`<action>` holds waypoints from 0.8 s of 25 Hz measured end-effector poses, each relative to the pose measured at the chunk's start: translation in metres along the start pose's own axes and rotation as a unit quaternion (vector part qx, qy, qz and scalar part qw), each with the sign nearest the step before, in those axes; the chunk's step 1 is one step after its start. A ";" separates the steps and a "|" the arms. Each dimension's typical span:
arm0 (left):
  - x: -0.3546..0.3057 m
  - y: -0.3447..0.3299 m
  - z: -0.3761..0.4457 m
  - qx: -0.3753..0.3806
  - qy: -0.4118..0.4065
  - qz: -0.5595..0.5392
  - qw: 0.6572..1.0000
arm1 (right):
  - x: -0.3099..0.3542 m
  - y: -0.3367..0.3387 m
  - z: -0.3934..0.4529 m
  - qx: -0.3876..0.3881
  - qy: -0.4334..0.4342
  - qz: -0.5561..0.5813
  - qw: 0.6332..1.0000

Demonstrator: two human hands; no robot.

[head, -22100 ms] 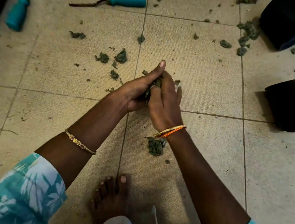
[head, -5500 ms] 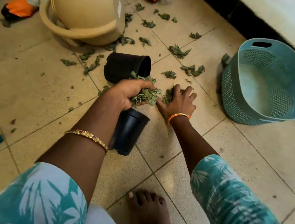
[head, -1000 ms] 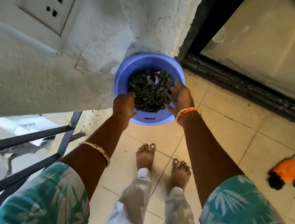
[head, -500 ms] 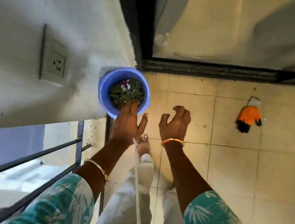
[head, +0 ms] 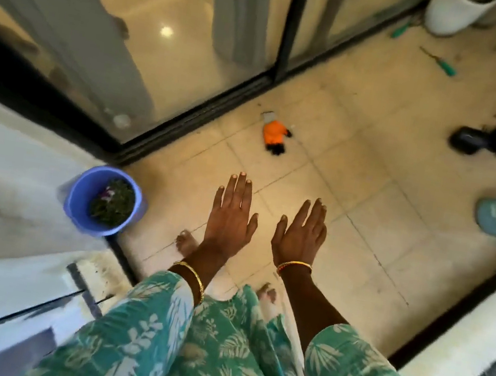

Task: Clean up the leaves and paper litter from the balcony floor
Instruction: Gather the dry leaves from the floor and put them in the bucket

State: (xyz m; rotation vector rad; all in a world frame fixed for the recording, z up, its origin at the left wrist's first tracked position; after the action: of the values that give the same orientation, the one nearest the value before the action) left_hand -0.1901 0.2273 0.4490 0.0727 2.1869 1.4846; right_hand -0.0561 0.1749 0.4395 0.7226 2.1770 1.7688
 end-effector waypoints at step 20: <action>-0.461 -0.027 0.161 0.053 -0.390 0.054 0.918 | -0.386 0.167 0.102 -0.142 -0.334 0.030 0.931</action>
State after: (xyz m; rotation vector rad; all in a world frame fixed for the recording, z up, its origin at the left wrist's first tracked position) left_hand 0.2889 0.2114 0.5472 0.7063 1.6082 1.1089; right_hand 0.3569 0.0849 0.5307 1.1197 1.4297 1.5099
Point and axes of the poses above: each hand's wrist, its own z-axis towards the middle knuckle, its own y-axis out of the back of the hand, x = y × z, the point moved 6 cm from there along z, towards the middle knuckle, and after that the axes turned 11 degrees about -z, right-handed, at the moved point
